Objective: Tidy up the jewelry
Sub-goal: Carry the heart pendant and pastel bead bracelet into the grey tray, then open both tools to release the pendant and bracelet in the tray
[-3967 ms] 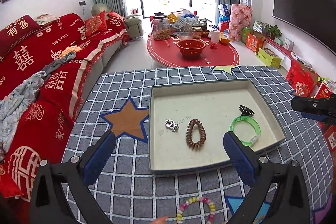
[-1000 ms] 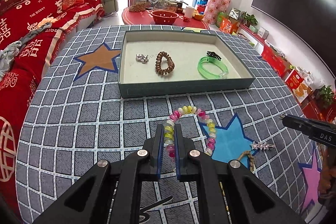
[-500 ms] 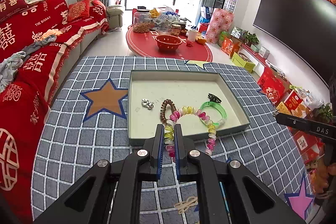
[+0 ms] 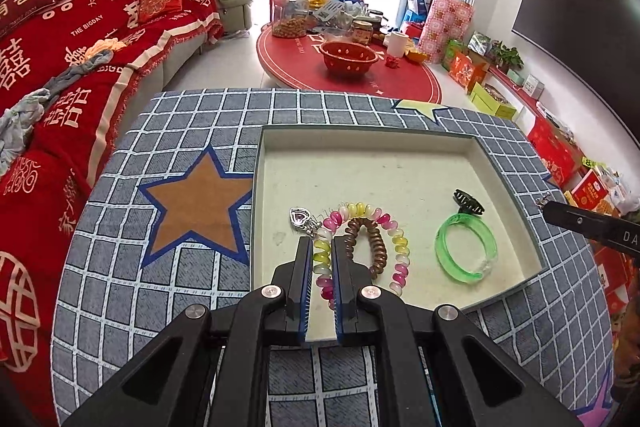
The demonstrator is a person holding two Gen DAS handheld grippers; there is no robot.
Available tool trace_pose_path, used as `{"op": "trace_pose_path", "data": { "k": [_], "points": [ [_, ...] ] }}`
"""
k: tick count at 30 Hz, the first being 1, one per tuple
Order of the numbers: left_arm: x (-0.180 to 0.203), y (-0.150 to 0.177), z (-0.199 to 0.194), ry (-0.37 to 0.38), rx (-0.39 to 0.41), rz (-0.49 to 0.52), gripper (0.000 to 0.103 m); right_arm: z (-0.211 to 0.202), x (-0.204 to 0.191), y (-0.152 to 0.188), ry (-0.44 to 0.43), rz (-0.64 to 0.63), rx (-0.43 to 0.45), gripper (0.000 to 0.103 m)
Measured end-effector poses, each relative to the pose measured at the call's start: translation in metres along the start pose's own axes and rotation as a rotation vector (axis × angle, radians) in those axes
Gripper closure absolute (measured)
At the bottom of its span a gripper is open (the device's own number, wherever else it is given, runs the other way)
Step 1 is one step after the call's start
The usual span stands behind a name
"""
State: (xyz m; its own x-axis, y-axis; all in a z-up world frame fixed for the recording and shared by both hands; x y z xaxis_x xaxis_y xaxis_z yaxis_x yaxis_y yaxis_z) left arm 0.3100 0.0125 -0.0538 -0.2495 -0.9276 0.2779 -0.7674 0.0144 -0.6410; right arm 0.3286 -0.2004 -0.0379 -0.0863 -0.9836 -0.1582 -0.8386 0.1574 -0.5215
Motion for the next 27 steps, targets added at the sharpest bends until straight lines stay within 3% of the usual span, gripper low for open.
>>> {"op": "trace_pose_path", "data": {
  "k": [10,27],
  "points": [
    [-0.003,0.005,0.041,-0.059,-0.035,0.045,0.081,0.059,0.009,0.004,0.056,0.002,-0.043,0.083],
    [0.006,0.011,0.051,-0.134,-0.055,0.124,0.081,0.074,0.012,0.010,0.039,0.005,-0.060,0.082]
  ]
}}
Point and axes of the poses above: each gripper's, at about its wrist camera, not at the fingertips, and z roughly the way its jaws point, x to its right, y to its underside, the point moved 6 cm from there along z, roughly the way its jaws point, and after that the axes turned 13 degrees about y, right-handed, at the moved point
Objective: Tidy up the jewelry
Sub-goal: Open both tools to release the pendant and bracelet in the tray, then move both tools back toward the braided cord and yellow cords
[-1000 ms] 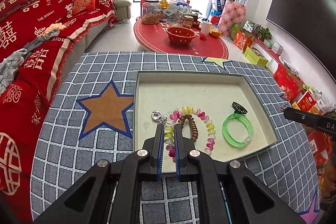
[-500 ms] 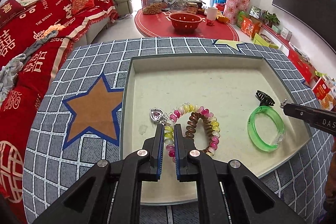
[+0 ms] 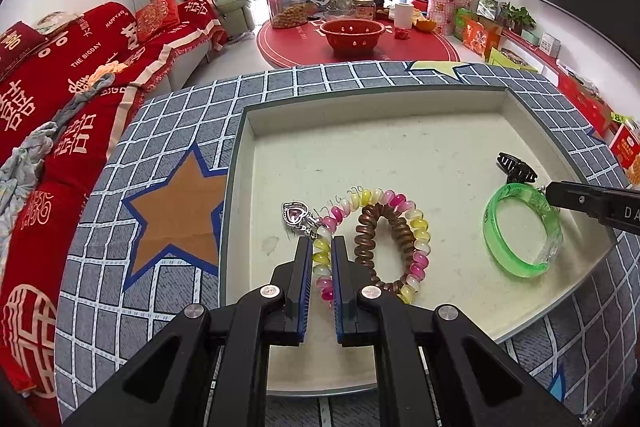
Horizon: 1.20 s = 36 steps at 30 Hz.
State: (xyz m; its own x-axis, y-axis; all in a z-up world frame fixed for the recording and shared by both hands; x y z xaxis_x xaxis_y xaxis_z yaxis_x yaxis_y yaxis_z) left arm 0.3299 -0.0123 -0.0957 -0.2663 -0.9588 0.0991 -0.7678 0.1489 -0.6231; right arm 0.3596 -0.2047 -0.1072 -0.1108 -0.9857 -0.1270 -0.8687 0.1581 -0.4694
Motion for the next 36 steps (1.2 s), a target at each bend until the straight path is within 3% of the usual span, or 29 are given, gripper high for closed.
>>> {"op": "trace_pose_path", "data": {
  "k": [1,3,5,18,19,20,21,25,30,32,36],
  "points": [
    [0.001,0.000,-0.001,-0.005,0.000,0.003,0.081,0.000,-0.001,0.000,-0.002,0.002,0.000,0.080],
    [0.002,0.000,-0.003,-0.016,0.003,0.011,0.081,-0.002,-0.002,0.000,-0.011,0.005,0.000,0.061],
    [0.003,-0.001,-0.006,-0.020,0.007,0.013,0.081,-0.007,-0.001,-0.002,-0.031,0.014,0.014,0.051],
    [0.010,0.001,-0.031,0.003,0.030,0.006,0.080,-0.047,-0.004,0.011,-0.104,0.055,0.042,0.049],
    [0.010,0.001,-0.032,-0.003,0.026,0.007,0.060,-0.050,-0.004,0.013,-0.105,0.054,0.043,0.049],
    [0.009,0.002,-0.033,-0.008,0.024,0.002,0.016,-0.052,-0.004,0.016,-0.104,0.052,0.043,0.047],
    [0.008,0.002,-0.036,-0.008,0.042,-0.010,0.004,-0.053,-0.004,0.018,-0.102,0.051,0.041,0.045],
    [0.010,0.001,-0.048,0.004,0.071,-0.021,0.001,-0.062,-0.001,0.028,-0.101,0.049,0.036,0.043],
    [0.017,0.006,-0.067,0.001,0.089,0.000,0.000,-0.080,0.003,0.040,-0.106,0.050,0.049,0.022],
    [0.020,0.010,-0.073,-0.002,0.086,0.009,0.000,-0.086,0.005,0.046,-0.105,0.053,0.051,0.022],
    [0.022,0.020,-0.087,0.007,0.090,-0.008,0.000,-0.095,0.013,0.060,-0.099,0.076,0.045,0.000]
  ]
}}
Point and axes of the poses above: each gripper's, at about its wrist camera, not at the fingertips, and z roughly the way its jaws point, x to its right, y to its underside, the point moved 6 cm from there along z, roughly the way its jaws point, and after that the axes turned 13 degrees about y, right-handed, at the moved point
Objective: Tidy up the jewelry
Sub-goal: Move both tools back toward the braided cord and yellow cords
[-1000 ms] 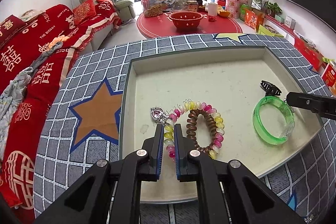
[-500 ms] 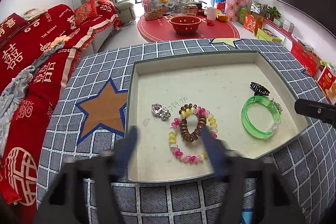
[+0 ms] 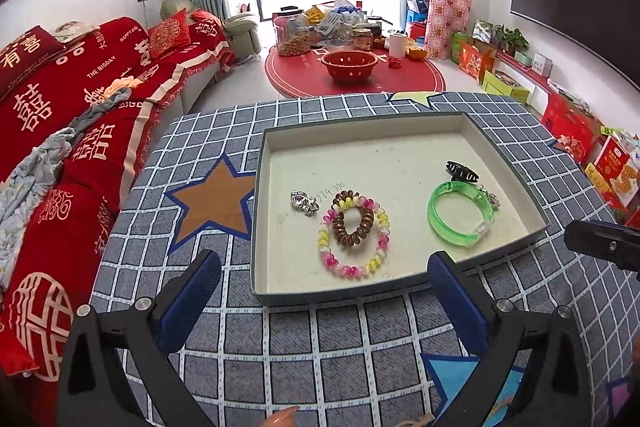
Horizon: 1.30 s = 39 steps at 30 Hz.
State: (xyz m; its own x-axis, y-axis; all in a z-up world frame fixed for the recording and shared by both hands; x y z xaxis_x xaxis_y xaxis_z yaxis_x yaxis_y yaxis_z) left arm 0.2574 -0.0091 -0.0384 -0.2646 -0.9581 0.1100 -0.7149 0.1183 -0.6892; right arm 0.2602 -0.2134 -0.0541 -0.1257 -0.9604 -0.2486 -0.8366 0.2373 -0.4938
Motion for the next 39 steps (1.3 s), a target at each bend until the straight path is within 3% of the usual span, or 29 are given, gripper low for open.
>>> {"op": "trace_pose_path", "data": {
  "k": [9,19,22,26,32,39],
  "points": [
    [0.010,0.026,-0.029,-0.002,-0.025,0.015,0.000,-0.034,-0.003,0.025,0.041,-0.109,0.058,0.000],
    [0.017,0.062,-0.048,0.007,-0.055,0.022,0.000,-0.056,-0.005,0.060,0.037,-0.173,0.011,0.000],
    [0.018,0.081,-0.054,0.045,-0.077,0.019,0.000,-0.059,-0.004,0.075,0.039,-0.202,-0.002,0.000],
    [0.022,0.110,-0.063,0.103,-0.095,-0.004,0.000,-0.059,-0.004,0.099,0.052,-0.268,-0.018,0.000],
    [0.039,0.148,-0.064,0.129,-0.135,0.027,0.000,-0.047,0.000,0.136,0.099,-0.344,-0.060,0.000],
    [0.048,0.159,-0.057,0.136,-0.158,0.040,0.000,-0.034,0.010,0.145,0.134,-0.346,-0.085,0.000]
  ]
}}
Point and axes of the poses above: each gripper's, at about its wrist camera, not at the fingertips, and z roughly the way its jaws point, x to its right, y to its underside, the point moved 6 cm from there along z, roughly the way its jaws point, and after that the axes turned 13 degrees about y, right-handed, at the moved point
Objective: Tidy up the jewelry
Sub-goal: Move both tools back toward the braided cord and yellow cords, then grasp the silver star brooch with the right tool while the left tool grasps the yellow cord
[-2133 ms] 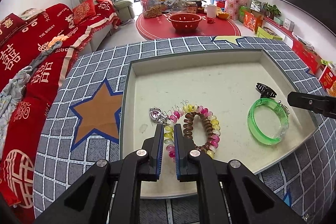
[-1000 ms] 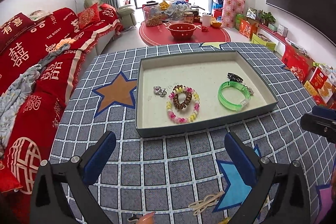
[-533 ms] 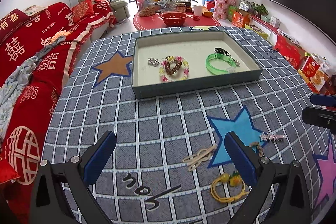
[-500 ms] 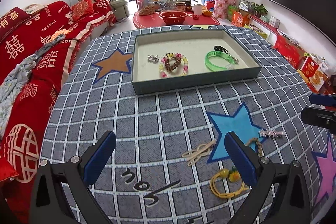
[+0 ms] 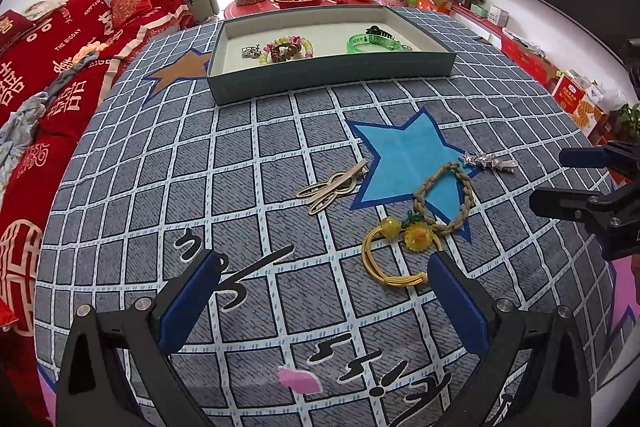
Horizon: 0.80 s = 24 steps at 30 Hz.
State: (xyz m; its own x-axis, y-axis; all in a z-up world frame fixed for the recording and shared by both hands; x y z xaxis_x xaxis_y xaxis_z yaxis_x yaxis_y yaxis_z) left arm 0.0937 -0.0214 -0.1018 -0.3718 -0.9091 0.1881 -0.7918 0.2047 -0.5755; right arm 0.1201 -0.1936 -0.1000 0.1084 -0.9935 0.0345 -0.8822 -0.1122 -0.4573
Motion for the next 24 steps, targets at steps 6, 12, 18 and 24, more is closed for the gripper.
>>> {"op": "trace_pose_path", "data": {
  "k": [6,12,18,24],
  "points": [
    [0.001,-0.003,0.010,-0.004,-0.017,0.002,0.001,0.009,0.004,-0.002,0.014,-0.005,-0.008,0.000],
    [0.007,-0.004,0.019,0.004,-0.025,0.014,0.009,0.022,-0.002,-0.006,0.047,-0.071,-0.007,0.016],
    [0.013,-0.003,0.027,0.013,-0.049,0.036,0.016,0.032,-0.014,-0.014,0.061,-0.144,0.004,0.028],
    [0.020,-0.010,0.029,0.023,-0.057,0.102,0.016,0.034,-0.024,-0.021,0.053,-0.206,0.014,0.028]
  ]
}}
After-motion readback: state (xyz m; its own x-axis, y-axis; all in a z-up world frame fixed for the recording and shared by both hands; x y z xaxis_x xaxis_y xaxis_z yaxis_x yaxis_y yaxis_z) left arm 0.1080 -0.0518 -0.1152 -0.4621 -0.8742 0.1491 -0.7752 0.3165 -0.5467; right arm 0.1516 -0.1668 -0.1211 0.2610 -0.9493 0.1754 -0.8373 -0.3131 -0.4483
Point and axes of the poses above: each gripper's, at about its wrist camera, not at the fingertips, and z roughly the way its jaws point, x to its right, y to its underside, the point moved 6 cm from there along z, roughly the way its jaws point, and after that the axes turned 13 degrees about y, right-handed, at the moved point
